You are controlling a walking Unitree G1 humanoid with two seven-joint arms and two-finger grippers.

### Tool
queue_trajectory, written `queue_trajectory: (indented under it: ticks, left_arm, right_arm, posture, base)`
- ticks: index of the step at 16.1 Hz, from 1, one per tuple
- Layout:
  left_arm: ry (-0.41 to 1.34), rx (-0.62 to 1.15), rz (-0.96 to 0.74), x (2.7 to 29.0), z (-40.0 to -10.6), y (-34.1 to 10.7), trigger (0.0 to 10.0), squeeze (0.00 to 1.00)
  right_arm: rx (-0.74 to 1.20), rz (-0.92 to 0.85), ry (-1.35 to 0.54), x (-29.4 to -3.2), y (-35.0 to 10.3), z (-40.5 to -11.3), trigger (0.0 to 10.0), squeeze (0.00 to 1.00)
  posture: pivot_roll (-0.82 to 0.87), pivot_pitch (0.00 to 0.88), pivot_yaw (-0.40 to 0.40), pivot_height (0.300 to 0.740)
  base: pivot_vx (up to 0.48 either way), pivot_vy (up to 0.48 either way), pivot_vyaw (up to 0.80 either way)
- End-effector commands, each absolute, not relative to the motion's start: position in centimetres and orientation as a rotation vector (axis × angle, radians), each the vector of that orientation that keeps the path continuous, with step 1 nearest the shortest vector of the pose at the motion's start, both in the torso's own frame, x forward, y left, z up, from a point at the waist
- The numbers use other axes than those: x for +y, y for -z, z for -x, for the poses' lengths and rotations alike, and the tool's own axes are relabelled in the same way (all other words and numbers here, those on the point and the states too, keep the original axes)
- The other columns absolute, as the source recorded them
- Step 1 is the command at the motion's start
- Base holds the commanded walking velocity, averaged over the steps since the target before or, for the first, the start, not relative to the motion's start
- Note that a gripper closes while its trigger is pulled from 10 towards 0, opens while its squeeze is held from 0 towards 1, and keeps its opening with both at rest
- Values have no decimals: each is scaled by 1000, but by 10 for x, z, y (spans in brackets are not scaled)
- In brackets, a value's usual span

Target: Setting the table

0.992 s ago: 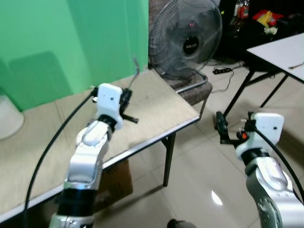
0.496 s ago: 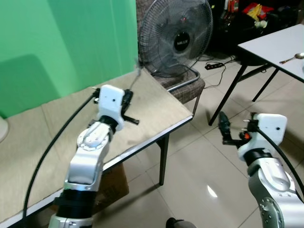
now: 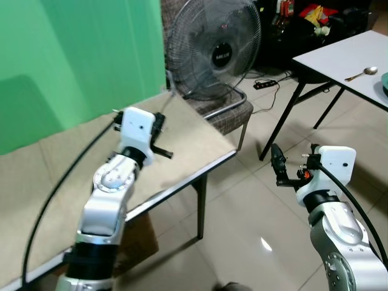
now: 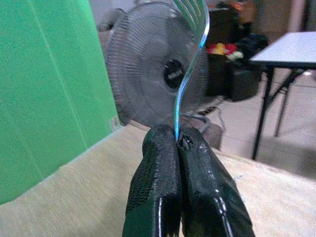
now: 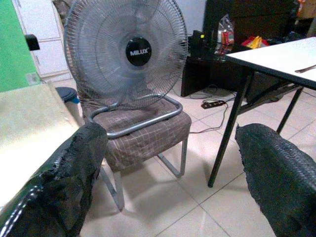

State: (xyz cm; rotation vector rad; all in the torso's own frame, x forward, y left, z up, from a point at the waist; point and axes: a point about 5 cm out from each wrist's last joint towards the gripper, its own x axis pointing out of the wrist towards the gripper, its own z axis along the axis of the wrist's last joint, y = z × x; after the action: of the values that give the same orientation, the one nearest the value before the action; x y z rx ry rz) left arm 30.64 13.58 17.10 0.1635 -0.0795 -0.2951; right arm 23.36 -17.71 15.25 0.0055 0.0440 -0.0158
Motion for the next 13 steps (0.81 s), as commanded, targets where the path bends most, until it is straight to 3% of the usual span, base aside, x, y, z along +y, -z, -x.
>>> queue_trajectory:
  ticks: [1, 7, 13]
  left_arm:
    - [309, -93, -164, 130, -306, -174, 10000, 0]
    - [308, -87, -162, 132, -308, -175, 10000, 0]
    - [314, -59, -129, 133, -308, -167, 10000, 0]
  right_arm:
    - [50, 6, 38, -182, -153, -233, 10000, 0]
    - [67, -8, 49, -181, -149, -233, 10000, 0]
    - [72, -24, 104, -187, -149, -229, 10000, 0]
  posture:
    - [-45, 0, 20, 740]
    - [-42, 0, 26, 740]
    - [-52, 0, 35, 740]
  base:
    - [0, -409, 0]
    - [0, 0, 0]
    - [0, 0, -761]
